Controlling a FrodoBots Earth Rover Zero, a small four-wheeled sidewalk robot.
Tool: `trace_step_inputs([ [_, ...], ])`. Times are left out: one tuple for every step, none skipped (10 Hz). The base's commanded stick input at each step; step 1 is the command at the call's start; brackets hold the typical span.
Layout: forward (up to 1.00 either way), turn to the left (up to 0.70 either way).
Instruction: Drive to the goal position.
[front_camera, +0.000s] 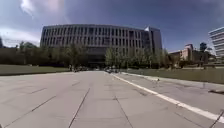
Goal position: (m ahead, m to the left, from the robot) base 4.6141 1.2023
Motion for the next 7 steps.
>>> trace_step_inputs([
  [0.50,0.00],
  [0.50,0.00],
  [0.50,0.00],
  [0.50,0.00],
  [0.50,0.00],
  [0.50,0.00],
  [0.50,0.00],
])
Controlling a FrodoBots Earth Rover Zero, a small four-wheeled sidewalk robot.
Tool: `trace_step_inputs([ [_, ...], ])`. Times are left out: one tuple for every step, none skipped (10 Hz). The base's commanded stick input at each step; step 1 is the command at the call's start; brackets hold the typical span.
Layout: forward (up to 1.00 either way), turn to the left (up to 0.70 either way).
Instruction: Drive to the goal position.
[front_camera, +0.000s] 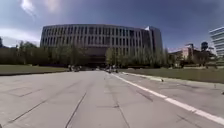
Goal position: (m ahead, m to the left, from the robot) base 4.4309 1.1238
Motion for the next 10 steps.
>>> trace_step_inputs([
  [0.50,0.00],
  [0.50,0.00],
  [0.50,0.00],
  [0.50,0.00],
  [0.50,0.00],
  [0.50,0.00],
  [0.50,0.00],
  [0.50,0.00],
  [0.50,0.00],
  [0.50,0.00],
])
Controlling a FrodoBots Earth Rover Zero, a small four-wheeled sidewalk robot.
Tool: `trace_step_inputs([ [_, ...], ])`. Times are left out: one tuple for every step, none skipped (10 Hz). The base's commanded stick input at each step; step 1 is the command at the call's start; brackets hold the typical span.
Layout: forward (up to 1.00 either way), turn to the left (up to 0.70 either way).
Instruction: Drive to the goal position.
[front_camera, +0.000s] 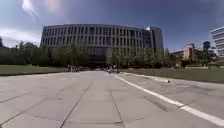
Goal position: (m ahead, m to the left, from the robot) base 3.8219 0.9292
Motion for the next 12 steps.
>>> trace_step_inputs([
  [0.50,0.00],
  [0.50,0.00],
  [0.50,0.00],
  [0.50,0.00],
  [0.50,0.00],
  [0.50,0.00],
  [0.50,0.00],
  [0.50,0.00],
  [0.50,0.00],
  [0.50,0.00],
  [0.50,0.00],
  [0.50,0.00],
])
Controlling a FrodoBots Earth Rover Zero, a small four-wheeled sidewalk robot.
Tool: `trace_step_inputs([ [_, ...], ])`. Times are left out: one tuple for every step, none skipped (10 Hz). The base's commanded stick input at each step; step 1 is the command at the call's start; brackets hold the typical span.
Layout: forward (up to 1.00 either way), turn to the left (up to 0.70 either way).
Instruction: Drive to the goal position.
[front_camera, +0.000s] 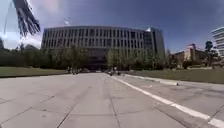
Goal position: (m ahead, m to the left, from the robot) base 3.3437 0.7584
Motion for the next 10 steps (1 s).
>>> trace_step_inputs([
  [0.50,0.00],
  [0.50,0.00],
  [0.50,0.00],
  [0.50,0.00],
  [0.50,0.00],
  [0.50,0.00],
  [0.50,0.00],
  [0.50,0.00],
  [0.50,0.00],
  [0.50,0.00],
])
